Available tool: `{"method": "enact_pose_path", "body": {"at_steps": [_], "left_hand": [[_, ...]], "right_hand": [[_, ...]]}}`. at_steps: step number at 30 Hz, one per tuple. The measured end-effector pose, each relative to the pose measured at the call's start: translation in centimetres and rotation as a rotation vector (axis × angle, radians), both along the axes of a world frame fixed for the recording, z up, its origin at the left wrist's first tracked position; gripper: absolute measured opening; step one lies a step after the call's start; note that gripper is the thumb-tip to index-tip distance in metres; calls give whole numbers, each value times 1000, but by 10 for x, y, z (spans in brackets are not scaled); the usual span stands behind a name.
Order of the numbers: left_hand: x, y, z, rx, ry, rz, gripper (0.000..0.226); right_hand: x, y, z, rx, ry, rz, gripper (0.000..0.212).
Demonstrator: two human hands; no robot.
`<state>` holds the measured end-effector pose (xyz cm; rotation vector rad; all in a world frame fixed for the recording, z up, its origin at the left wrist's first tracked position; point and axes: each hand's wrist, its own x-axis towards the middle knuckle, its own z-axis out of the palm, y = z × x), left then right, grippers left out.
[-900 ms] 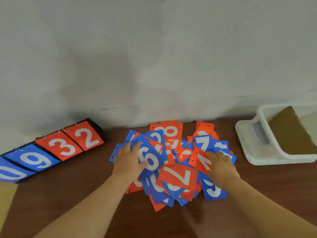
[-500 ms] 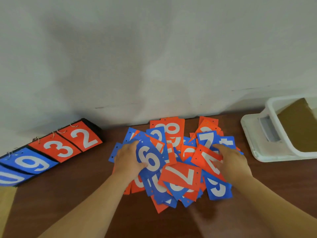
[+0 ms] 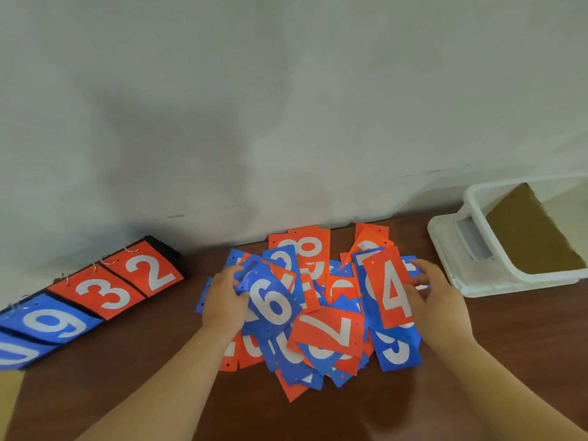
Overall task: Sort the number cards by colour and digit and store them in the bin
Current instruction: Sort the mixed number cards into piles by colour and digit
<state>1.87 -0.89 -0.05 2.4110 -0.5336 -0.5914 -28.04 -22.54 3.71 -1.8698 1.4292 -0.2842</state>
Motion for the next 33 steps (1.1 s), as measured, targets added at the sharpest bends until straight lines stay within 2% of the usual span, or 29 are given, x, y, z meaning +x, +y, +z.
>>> {"method": "enact_pose_path", "body": {"at_steps": [6, 12, 18, 24, 28, 33], "left_hand": [[-13, 29, 57, -317, 121, 189, 30], [-78, 96, 100, -462, 438, 255, 38], [-154, 134, 123, -387, 475, 35, 42], [-200, 136, 145, -411, 550, -28, 41], [-215, 141, 156, -462, 517, 109, 34], [-221, 154, 155, -488, 400, 252, 33]], "right_hand": [[-1, 31, 13, 71, -90, -38, 27], [-9, 87, 31, 136, -174, 36, 24], [-10, 148, 73, 113, -341, 174, 32], [-23, 190, 97, 156, -379, 288, 25], [-38, 207, 104, 250, -408, 309, 22], [-54, 229, 104, 536, -430, 417, 41]]}}
